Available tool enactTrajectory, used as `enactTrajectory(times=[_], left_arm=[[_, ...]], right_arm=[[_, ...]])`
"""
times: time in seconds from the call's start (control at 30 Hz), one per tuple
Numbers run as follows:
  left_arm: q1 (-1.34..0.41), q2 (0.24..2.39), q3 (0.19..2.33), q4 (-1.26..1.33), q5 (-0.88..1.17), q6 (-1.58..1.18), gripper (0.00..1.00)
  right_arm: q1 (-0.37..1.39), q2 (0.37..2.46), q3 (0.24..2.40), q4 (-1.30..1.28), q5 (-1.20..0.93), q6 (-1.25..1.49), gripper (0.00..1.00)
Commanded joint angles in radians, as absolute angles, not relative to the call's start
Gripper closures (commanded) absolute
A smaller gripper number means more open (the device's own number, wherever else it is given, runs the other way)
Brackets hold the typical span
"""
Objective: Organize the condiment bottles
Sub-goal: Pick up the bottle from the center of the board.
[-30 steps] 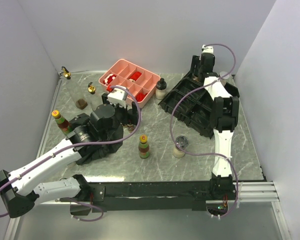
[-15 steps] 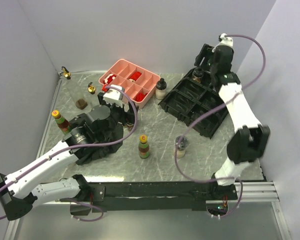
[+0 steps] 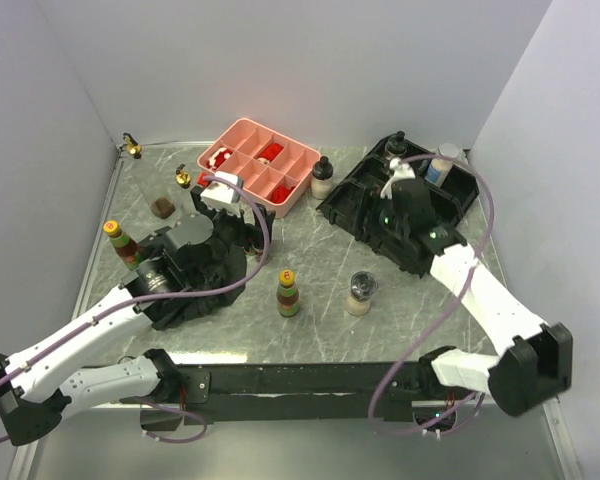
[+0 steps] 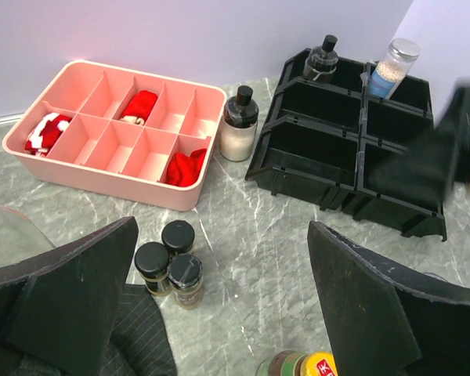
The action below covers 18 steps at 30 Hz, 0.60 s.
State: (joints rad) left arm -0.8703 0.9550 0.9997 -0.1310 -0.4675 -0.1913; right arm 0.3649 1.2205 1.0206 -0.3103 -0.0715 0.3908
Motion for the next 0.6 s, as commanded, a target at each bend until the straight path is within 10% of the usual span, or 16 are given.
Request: enactTrajectory(times=[0.0,0.57], left_arm=[[-0.873,0.91,0.994,-0.078,-0.448,-0.181,0.04],[-0.873,0.897,1.002,-0.091,-0.448,-0.213,0.04]], right_arm=[[0.436,1.092,0.933,-0.369,-0.054,0.391,0.25],[0.661,1.017,0.865,-0.591,0.19,0.414,0.03]])
